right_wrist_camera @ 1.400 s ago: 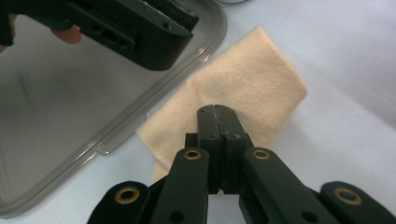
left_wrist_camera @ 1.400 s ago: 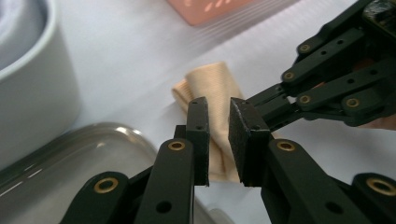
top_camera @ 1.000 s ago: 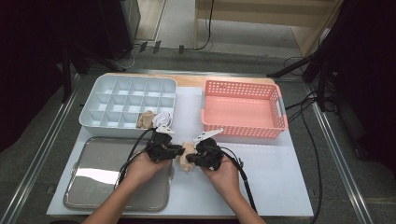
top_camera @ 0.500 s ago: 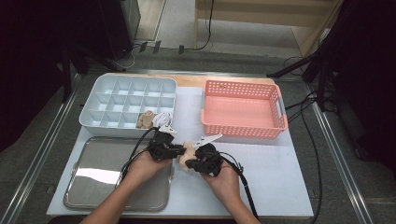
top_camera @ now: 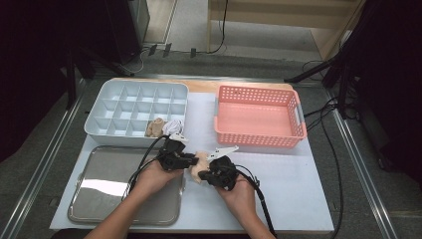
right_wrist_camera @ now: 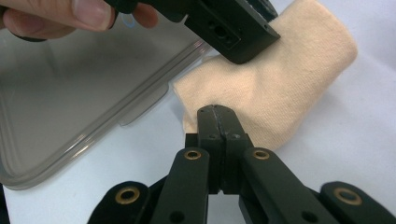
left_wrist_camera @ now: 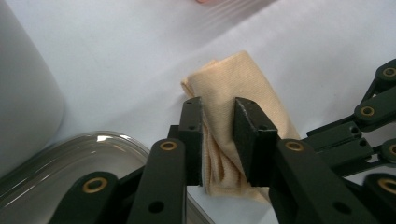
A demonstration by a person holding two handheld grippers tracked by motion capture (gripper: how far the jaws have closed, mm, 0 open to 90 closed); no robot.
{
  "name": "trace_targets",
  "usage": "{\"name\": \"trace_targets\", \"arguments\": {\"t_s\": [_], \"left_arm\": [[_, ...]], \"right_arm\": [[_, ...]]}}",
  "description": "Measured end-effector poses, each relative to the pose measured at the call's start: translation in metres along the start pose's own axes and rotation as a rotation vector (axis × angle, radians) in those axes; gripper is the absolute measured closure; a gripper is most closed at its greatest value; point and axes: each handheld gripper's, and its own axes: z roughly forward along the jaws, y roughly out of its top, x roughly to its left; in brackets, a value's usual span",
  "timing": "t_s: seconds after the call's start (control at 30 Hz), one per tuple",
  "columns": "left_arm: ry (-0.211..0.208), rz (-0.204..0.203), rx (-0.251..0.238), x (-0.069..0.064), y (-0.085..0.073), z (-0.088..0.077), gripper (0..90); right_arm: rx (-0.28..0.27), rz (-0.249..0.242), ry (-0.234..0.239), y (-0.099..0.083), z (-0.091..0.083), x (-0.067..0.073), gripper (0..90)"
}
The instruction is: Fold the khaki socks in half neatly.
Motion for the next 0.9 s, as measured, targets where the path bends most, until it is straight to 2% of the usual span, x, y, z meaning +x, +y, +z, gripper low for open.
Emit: {"name": "trace_targets", "arguments": {"t_s": [0.1, 0.27, 0.33, 0.47, 0.83, 0.9], "left_arm": [[-0.002, -0.002, -0.028, 0.0, 0.002, -0.005, 65.4], [0.0, 0.013, -0.043, -0.003, 0.006, -0.006, 55.5], [-0.005, 0.006, -0.045, -0.002, 0.007, -0.003, 52.0], [-0.013, 0.024, -0.026, -0.002, 0.007, 0.003, 45.6], [-0.063, 0.026, 0.02, 0.003, 0.004, 0.019, 41.1], [-0.071, 0.013, 0.022, 0.004, 0.004, 0.02, 40.5]], "right_arm": [[0.002, -0.004, -0.001, 0.0, 0.0, 0.0, 90.0], [0.004, -0.003, -0.005, 0.0, 0.0, 0.001, 90.0], [0.004, -0.003, -0.006, 0.0, 0.0, 0.001, 90.0], [0.004, -0.005, -0.007, 0.0, 0.0, 0.002, 90.0], [0.007, -0.001, -0.015, -0.002, -0.001, 0.003, 90.0], [0.011, 0.0, -0.017, -0.002, -0.001, 0.003, 90.0]]}}
